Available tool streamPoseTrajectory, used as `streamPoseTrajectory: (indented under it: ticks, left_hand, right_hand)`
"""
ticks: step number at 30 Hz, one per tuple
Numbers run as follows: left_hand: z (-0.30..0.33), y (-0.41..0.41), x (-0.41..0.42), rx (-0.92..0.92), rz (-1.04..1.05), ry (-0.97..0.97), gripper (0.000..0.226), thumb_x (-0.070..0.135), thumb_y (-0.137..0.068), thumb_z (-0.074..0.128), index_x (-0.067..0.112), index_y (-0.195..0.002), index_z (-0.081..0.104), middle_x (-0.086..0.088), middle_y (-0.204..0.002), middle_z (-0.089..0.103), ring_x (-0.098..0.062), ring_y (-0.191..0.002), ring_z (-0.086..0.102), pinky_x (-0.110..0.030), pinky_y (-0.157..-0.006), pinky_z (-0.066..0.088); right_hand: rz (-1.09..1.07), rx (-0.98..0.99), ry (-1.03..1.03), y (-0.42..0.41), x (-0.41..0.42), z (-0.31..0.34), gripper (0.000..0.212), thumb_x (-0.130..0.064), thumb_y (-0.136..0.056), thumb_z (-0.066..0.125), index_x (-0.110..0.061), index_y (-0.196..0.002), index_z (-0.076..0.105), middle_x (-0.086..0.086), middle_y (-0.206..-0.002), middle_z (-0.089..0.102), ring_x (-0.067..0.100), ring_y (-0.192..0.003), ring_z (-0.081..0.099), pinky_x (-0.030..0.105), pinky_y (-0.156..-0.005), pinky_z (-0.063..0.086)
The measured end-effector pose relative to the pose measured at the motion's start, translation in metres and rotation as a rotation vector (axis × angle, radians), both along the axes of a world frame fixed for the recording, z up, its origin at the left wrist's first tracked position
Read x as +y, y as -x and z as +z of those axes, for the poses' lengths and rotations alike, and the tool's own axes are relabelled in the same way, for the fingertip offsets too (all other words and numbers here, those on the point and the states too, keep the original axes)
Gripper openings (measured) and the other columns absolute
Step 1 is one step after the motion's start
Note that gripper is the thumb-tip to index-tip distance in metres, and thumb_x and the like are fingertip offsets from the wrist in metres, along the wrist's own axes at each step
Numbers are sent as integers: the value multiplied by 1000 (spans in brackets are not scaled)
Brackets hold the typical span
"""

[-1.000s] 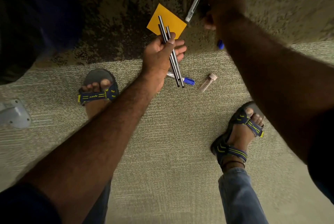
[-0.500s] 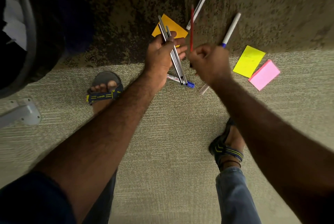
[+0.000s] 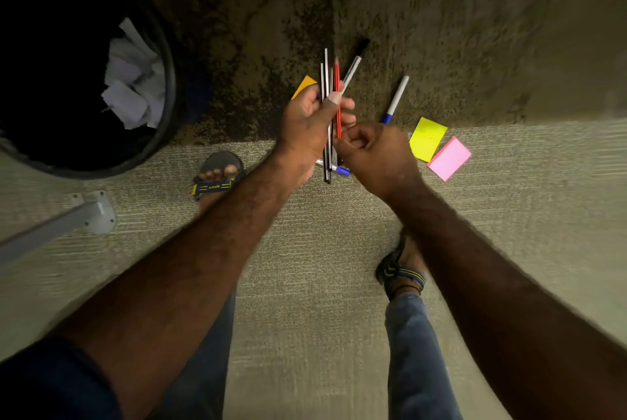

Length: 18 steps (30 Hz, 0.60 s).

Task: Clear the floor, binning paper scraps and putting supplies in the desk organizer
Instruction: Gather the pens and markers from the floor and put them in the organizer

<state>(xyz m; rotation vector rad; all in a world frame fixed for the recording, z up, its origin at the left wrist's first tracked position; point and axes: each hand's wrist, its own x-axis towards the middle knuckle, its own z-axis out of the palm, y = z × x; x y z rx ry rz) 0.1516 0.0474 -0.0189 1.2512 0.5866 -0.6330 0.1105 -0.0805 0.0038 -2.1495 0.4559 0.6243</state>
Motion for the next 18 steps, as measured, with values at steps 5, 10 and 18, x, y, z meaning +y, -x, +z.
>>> streamPoseTrajectory:
  ticks: [5,10,18]
  left_hand:
    - [72,-9,4,-30,11,10,15,15,-106,55,14,-118,63,-8,-96,72,-20,-81,69,-51,-88,63]
    - [153,-19,5,-89,-20,-23,20,14,-109,48,9,-123,61,-9,-102,73,-19,-86,73,-33,-76,61]
    - [287,-31,10,-149,-38,66,18,13,-110,45,13,-116,62,-13,-110,77,-28,-101,76,-46,-90,63]
  right_hand:
    - [-134,64,-160,-5,-3,76,15,-32,-87,79,-20,-77,76,-6,-69,76,12,-64,74,49,-72,65]
    - [-154,16,-153,-18,3,156,8,-22,-87,82,-22,-81,77,-5,-71,77,8,-62,70,48,-72,65]
    - [-148,-143,-107,-30,10,289,15,-17,-88,82,-20,-103,82,-10,-87,79,4,-78,75,31,-80,64]
